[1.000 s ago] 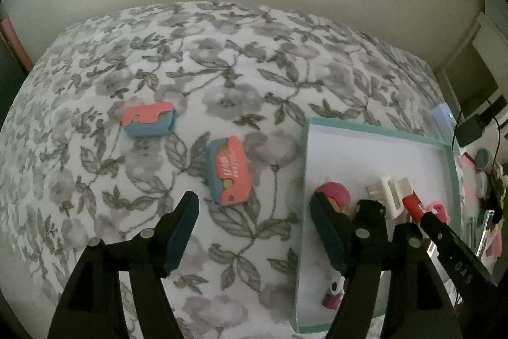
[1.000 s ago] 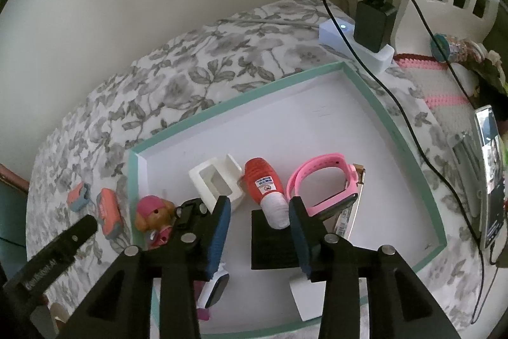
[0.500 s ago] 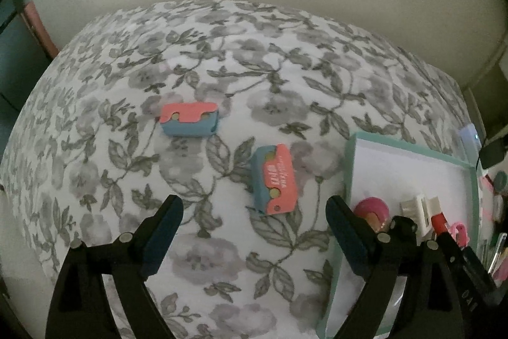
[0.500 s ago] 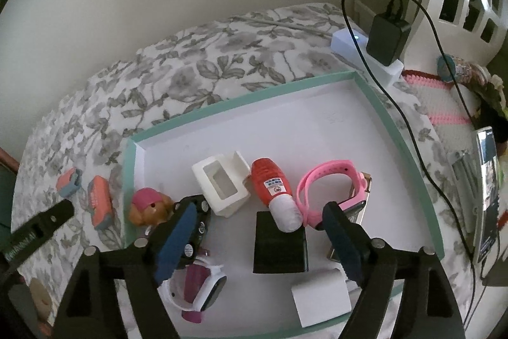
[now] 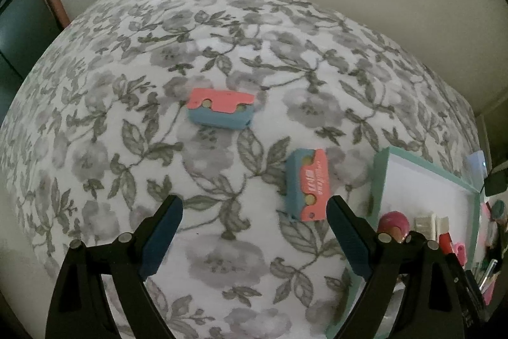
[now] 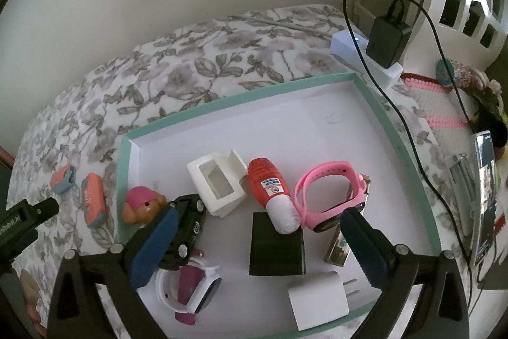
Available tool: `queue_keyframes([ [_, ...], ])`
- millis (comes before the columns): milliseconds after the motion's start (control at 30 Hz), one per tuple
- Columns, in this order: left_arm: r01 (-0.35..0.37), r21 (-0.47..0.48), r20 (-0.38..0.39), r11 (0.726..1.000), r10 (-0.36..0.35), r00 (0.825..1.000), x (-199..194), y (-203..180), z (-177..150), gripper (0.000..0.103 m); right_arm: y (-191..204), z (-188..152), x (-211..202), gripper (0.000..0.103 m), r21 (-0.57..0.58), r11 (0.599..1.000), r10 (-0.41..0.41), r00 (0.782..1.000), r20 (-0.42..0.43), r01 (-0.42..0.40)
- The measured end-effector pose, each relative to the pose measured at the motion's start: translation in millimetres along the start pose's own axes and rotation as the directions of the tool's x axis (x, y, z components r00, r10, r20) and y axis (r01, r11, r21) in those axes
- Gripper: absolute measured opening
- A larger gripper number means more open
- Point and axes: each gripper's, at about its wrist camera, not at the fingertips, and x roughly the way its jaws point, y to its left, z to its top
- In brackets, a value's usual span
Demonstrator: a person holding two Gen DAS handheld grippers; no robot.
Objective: Organize rigid objects
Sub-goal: 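Withdraw both tools from the tray toward the two toy knives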
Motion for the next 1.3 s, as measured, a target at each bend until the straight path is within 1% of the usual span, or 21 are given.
queue_keyframes([
  [33,-0.002,0.000,0.001,1.000,0.002,1.000,0.0,1.1,0.4,0.097,0.4,0.0,0.3,0.103,-0.002,1.000,0.001,1.000,0.000,-0.001],
  [233,-0.013,-0.007,0.014,1.000,0.013,1.000,-1.0,10.5,5.4,0.097,4.6,-0.7,-0.2,0.103,-0.015,1.000,0.001,1.000,0.004,-0.001],
  [300,0.002,-0.013,0.007,1.000,-0.002,1.000,-0.8,15.7,8.2,0.097,5.8,-0.6,-0.7,0.103,-0.017,1.000,0.009,1.000,0.003,-0.009],
  [400,0.009,-0.038,0.011,0.999,-0.008,1.000,-1.7,28.9,13.7,0.097,11.3,-1.1,-3.7,0.103,-0.020,0.999,0.031,0.999,0.004,-0.031],
  [500,0.008,-0.061,0.023,0.998,-0.007,1.000,-3.6,43.1,19.0,0.097,23.0,-2.1,-7.1,0.103,-0.048,0.998,0.043,0.999,0.010,-0.043],
  [600,0.029,-0.083,0.031,0.996,-0.027,0.999,-5.6,55.5,23.0,0.097,37.2,-4.0,-9.0,0.103,-0.077,0.995,0.064,0.998,0.009,-0.063],
  [767,0.015,-0.078,0.049,0.997,-0.011,0.999,-8.7,68.6,28.3,0.097,62.5,-9.1,-10.3,0.103,-0.136,0.987,0.082,0.997,0.006,-0.080],
  [967,0.029,-0.086,0.056,0.996,-0.024,0.998,-9.1,84.4,33.4,0.097,92.3,-12.4,-8.7,0.103,-0.193,0.976,0.105,0.994,0.004,-0.102],
  [1067,0.046,-0.098,0.052,0.994,-0.041,0.998,-7.7,92.2,35.8,0.097,112.9,-14.5,-8.8,0.103,-0.234,0.965,0.124,0.992,0.007,-0.119],
  [1200,0.041,-0.086,0.041,0.996,-0.037,0.998,-3.8,98.6,39.0,0.097,138.4,-17.1,-9.4,0.103,-0.279,0.948,0.162,0.987,0.007,-0.154],
  [1300,0.043,-0.079,0.023,0.996,-0.041,0.999,0.3,102.4,41.3,0.097,155.3,-19.9,-8.9,0.103,-0.324,0.932,0.176,0.984,0.011,-0.163],
])
